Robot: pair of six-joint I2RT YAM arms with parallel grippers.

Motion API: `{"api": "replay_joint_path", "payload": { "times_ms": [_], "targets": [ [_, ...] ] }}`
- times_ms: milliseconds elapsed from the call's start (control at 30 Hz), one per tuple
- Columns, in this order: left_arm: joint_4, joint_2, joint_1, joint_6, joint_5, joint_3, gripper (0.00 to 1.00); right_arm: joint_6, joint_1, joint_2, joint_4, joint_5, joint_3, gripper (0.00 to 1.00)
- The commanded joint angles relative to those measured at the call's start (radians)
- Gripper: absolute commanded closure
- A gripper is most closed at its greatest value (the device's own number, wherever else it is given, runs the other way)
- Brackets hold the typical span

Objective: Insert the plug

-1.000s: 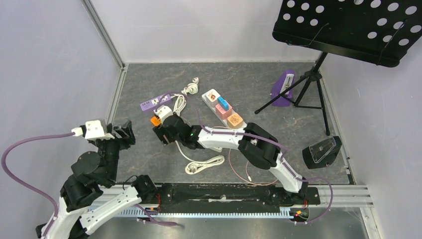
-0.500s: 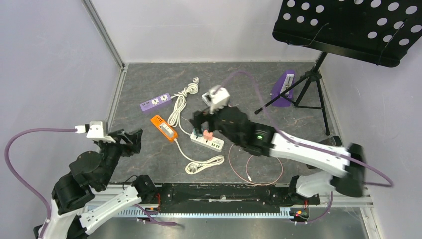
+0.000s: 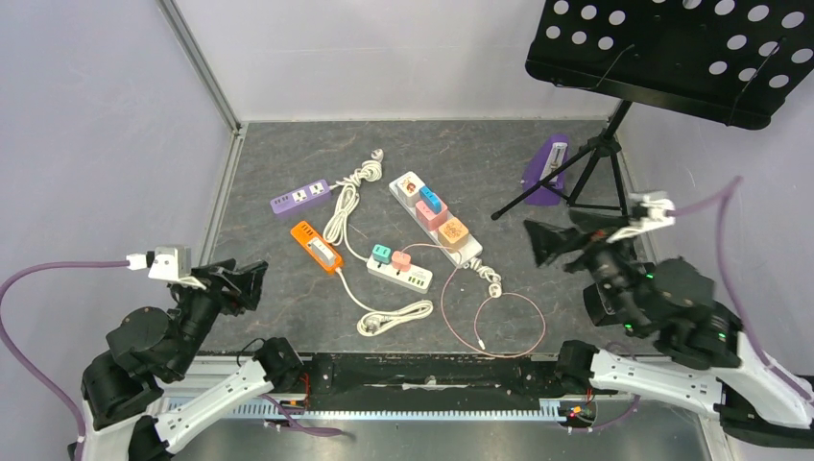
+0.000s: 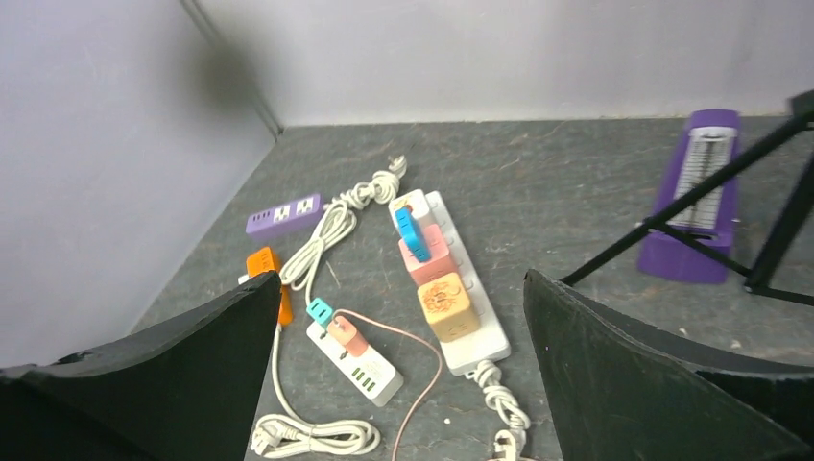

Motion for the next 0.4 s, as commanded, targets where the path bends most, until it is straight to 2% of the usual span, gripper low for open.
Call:
{"api": "replay_joint_path", "payload": {
  "times_ms": [0,167,367],
  "targets": [
    [-0.009,-0.02,0.0,-0.043,-0.003,0.02,0.27,-0.009,0.0,-0.101,-0.142,0.085,0.047,0.02],
    [-0.008,-0.04,0.0,-0.05,-0.015,0.029,0.27,-0.014,0.0,-0.159,-0.161,0.075,0.069,0.02],
    [-0.023,-0.015,0.0,-0.063,-0.024,0.048,0.27,-0.001,0.0,-0.153,-0.16,0.071,0.056,0.02]
  ]
}}
